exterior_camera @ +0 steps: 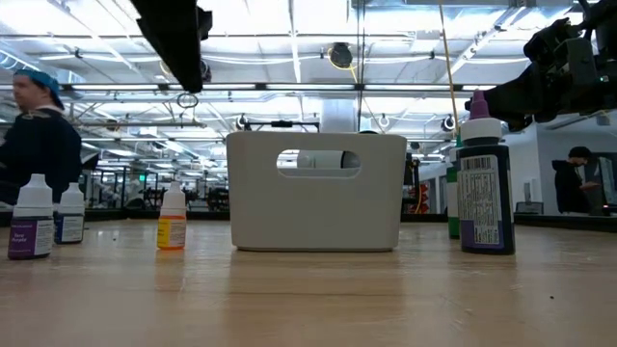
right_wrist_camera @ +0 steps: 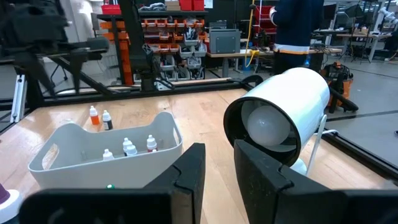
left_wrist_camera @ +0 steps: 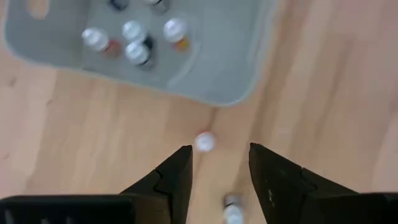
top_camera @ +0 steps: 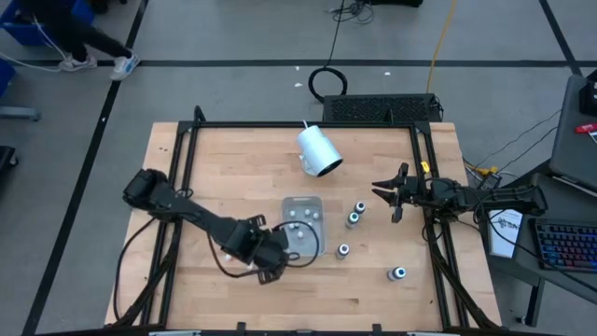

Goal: Pick & Place food coloring
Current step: Put the right small orange food coloring bottle into the gray bin

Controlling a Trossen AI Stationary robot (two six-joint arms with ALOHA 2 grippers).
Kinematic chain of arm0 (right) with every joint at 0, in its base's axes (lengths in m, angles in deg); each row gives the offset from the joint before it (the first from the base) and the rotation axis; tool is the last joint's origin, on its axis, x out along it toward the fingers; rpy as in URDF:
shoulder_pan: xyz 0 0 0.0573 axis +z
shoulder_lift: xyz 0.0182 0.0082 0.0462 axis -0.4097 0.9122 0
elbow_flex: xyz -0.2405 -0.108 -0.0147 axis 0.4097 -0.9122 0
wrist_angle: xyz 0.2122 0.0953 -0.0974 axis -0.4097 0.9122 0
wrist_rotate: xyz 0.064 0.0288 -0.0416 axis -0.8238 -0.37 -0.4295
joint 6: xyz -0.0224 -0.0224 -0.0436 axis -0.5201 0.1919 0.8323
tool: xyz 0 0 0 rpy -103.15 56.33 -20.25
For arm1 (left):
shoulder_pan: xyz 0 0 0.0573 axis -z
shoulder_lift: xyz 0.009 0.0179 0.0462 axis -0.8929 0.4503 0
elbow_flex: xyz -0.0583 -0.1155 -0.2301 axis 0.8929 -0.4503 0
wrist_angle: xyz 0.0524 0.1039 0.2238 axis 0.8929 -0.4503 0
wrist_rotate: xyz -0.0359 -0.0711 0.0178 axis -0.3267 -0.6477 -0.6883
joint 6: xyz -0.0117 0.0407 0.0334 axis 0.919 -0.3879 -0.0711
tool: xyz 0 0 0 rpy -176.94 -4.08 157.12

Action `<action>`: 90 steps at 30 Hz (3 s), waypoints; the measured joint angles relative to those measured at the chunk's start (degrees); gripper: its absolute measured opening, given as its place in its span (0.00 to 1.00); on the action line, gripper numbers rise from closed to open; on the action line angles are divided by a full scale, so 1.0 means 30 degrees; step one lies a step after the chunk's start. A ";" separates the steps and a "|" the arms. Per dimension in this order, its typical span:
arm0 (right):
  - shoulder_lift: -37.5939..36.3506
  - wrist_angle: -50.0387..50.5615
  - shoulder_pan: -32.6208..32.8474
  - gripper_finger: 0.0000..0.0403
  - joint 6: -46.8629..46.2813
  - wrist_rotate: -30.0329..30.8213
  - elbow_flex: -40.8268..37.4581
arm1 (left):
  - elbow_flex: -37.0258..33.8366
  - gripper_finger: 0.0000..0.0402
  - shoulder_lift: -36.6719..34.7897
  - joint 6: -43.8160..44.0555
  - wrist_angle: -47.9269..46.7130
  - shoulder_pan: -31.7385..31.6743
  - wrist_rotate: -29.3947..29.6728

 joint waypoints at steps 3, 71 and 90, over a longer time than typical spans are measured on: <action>0.0002 0.0000 0.0000 0.19 0.0005 0.0000 0.0007 | -0.0018 0.42 0.0272 -0.0264 -0.0190 0.0386 0.0368; 0.0036 0.0071 0.0000 0.19 0.0002 0.0000 0.0007 | -0.4164 0.43 0.1644 -0.2436 0.4930 -0.0785 -0.1569; 0.0036 0.0066 -0.0002 0.19 0.0004 0.0000 0.0007 | -0.4164 0.37 0.1636 -0.2106 0.4916 -0.0963 -0.2130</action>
